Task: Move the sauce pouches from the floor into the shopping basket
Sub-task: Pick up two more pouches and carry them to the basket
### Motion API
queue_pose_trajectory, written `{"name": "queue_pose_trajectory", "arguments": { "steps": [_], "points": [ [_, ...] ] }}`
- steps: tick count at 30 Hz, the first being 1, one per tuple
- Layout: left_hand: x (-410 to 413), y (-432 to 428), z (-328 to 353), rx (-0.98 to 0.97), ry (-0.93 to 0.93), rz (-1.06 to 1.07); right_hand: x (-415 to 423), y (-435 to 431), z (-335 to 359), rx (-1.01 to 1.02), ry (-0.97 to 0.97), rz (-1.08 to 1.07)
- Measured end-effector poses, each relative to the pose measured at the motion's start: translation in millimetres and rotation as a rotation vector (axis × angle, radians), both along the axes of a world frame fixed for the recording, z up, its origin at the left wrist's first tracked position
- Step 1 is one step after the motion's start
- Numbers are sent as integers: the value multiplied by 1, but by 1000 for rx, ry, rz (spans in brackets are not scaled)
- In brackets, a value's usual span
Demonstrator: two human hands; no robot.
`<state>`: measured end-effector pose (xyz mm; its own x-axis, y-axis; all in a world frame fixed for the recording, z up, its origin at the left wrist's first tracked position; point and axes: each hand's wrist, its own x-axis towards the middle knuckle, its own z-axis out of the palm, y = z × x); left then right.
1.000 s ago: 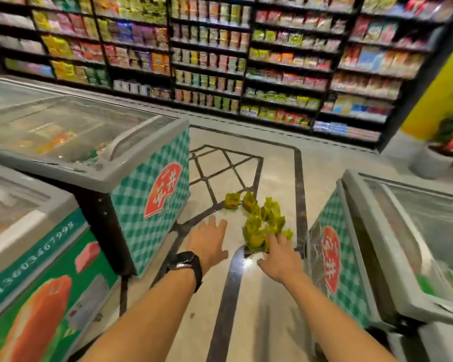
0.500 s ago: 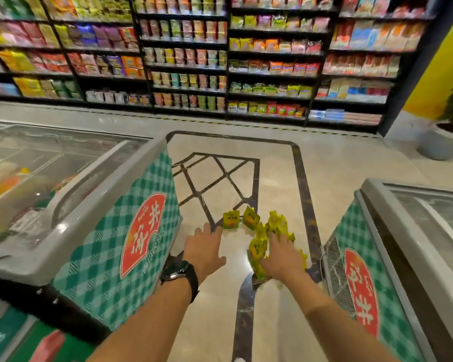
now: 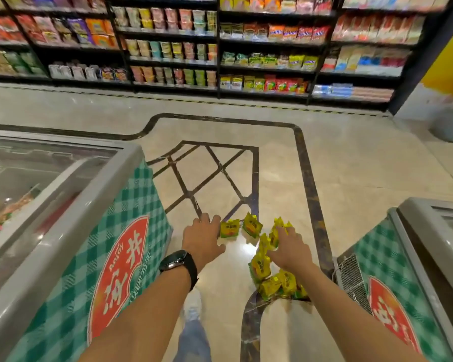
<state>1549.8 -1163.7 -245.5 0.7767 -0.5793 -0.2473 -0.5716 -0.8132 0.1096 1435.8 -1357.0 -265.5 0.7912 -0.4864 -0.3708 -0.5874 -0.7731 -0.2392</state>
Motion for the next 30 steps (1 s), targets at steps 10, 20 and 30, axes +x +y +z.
{"name": "queue_pose_trajectory", "arguments": {
  "steps": [10, 20, 30],
  "points": [
    [237, -100, -112, 55, 13, -191, 193, -67, -98, 20, 118, -136],
    [303, -160, -395, 111, 185, -145, 286, -127, -370, 82, 113, -189],
    [371, -221, -694, -40, -107, -239, 354, -193, -652, -35, -150, -346]
  ]
}}
